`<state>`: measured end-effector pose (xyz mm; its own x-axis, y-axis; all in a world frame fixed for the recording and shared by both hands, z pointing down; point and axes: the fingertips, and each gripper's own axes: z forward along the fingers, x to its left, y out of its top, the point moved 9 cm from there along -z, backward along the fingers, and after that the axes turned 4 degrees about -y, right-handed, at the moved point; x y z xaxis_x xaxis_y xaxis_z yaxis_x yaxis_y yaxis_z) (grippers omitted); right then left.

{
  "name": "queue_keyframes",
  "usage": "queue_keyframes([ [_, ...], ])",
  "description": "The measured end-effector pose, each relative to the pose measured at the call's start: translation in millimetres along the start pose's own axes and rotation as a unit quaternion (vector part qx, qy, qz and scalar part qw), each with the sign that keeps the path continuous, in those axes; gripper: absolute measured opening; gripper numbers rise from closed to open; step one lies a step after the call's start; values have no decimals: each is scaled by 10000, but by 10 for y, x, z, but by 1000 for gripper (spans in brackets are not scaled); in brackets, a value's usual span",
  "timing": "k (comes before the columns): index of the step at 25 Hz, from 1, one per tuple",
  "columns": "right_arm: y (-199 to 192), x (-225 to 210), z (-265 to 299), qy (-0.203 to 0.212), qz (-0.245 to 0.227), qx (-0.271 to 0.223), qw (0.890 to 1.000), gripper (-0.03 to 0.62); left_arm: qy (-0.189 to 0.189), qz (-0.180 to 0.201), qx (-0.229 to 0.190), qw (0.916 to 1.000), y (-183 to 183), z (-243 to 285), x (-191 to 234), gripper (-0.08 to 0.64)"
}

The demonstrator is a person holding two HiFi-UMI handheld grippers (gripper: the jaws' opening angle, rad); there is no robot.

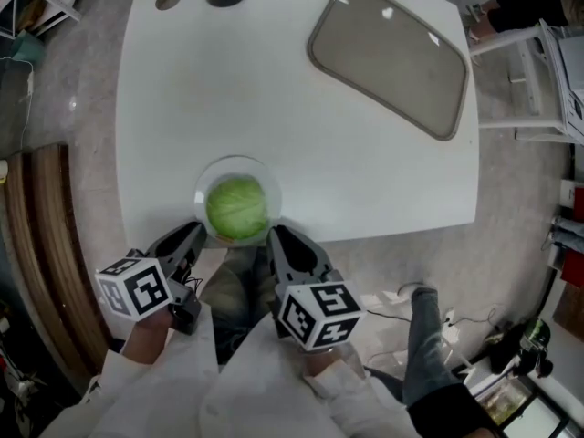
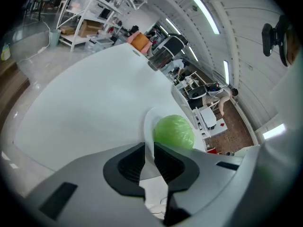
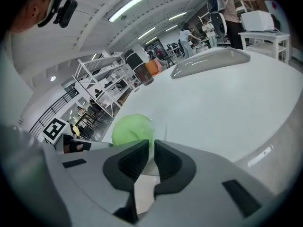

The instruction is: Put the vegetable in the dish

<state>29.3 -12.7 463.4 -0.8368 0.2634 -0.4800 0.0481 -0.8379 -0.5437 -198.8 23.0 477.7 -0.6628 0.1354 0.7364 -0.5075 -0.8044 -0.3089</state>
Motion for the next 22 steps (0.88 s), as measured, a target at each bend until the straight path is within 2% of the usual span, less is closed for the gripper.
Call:
queue_keyframes([
  [5,-23,-17,34,14,88,91,9999,66,-35,-89,55,9999,-26,35,3,57],
  [13,-54,-33,87,-168,204,225,9994,100,-37,-269,-45,9996,-33,56,9,58],
  [19,-67,-56,126,-242,312,330,9987,100,-32,-286,-86,9995,-33,63,23,58],
  [22,-72,-49,132,-292,327,326,9985,100,-86,-429,-126,9990,-36,68,43,58],
])
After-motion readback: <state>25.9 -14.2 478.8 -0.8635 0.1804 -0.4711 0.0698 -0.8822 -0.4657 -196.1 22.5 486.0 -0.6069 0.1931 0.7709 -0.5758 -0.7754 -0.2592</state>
